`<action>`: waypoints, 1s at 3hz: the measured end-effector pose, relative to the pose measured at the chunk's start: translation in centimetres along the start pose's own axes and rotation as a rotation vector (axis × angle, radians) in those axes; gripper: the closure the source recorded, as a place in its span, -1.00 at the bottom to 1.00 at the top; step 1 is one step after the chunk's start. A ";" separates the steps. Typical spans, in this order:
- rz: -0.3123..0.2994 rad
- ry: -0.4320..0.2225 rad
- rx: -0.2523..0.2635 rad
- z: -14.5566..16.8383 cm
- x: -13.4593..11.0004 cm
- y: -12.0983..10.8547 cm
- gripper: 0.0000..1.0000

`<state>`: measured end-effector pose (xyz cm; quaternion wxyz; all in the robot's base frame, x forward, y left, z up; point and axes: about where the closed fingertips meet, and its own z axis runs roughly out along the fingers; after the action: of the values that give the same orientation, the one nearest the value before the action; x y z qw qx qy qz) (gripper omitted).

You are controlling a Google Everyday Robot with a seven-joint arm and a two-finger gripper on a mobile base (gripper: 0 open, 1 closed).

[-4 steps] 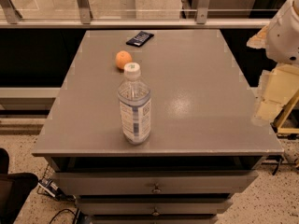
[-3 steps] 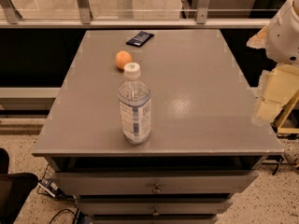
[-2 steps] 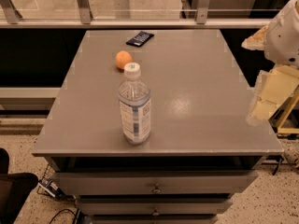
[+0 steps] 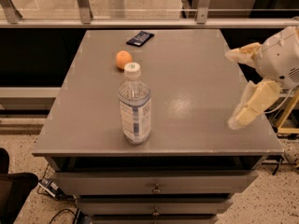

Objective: Move blue plastic bottle near rxbar blueberry

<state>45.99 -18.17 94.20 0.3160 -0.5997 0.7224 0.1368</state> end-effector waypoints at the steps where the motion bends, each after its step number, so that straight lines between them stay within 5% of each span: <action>1: -0.015 -0.213 -0.048 2.7 -1.2 0.8 -1.00; 2: -0.009 -0.461 -0.121 4.8 -4.0 2.4 -1.00; 3: 0.003 -0.601 -0.175 5.9 -6.6 3.7 -1.00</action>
Offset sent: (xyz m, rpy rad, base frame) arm -0.0163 0.0962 -0.0046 0.7693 -0.0183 0.2586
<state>44.73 -8.71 93.16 0.4622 -0.5563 0.5829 0.3702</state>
